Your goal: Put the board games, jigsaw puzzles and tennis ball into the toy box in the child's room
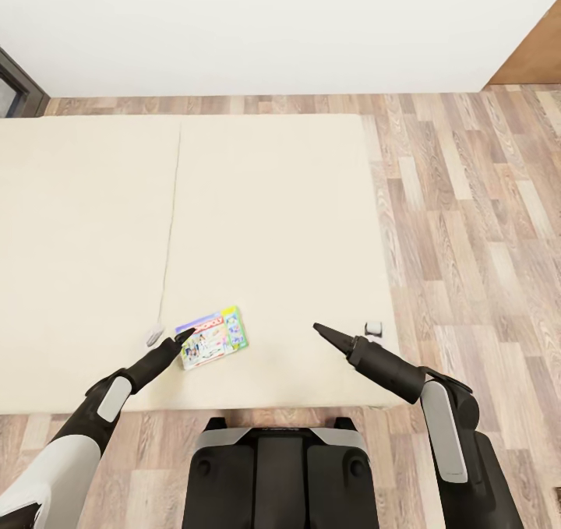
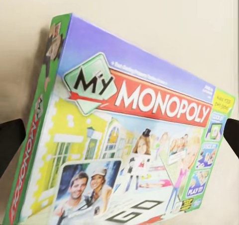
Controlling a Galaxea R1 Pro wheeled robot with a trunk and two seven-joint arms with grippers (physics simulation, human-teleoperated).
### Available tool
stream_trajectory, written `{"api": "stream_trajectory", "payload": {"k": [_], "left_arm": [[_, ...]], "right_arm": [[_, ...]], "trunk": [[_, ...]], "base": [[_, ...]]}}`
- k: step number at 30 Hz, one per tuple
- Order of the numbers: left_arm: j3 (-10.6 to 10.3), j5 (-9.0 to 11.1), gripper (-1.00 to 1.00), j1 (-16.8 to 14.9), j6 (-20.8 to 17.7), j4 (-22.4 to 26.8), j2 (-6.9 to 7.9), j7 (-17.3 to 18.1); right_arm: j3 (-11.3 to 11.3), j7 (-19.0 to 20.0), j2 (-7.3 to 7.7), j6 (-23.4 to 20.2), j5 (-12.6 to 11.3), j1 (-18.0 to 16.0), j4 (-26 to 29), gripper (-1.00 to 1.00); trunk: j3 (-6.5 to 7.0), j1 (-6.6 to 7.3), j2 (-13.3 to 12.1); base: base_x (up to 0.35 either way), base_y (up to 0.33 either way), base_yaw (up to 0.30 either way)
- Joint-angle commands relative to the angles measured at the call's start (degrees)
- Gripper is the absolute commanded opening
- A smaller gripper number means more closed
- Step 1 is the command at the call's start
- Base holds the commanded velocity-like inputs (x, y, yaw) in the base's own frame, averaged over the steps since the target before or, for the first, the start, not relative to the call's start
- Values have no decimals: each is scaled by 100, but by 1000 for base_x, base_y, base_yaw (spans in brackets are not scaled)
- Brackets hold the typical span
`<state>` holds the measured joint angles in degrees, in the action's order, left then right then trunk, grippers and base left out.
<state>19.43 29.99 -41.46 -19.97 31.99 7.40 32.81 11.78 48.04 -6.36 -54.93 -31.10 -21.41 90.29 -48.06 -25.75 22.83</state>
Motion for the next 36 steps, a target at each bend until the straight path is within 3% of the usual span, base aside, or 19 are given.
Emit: {"api": "stream_trajectory", "payload": {"k": [1,21,36], "left_arm": [[17,39,100,-2,-51,0,-1,15],[17,33,100,-2,-52,0,-1,15],[17,42,100,-2,-51,0,-1,15]], "right_arm": [[14,30,-5,-25,17,-4,2,100],[18,39,-5,-26,7,-4,4,100],[18,39,-5,-26,7,-4,3,100]], "trunk": [[-5,-3,8],[-5,-3,8],[-5,-3,8]], "base": [[4,-102,0],[12,-130,0],[109,-18,0]]}}
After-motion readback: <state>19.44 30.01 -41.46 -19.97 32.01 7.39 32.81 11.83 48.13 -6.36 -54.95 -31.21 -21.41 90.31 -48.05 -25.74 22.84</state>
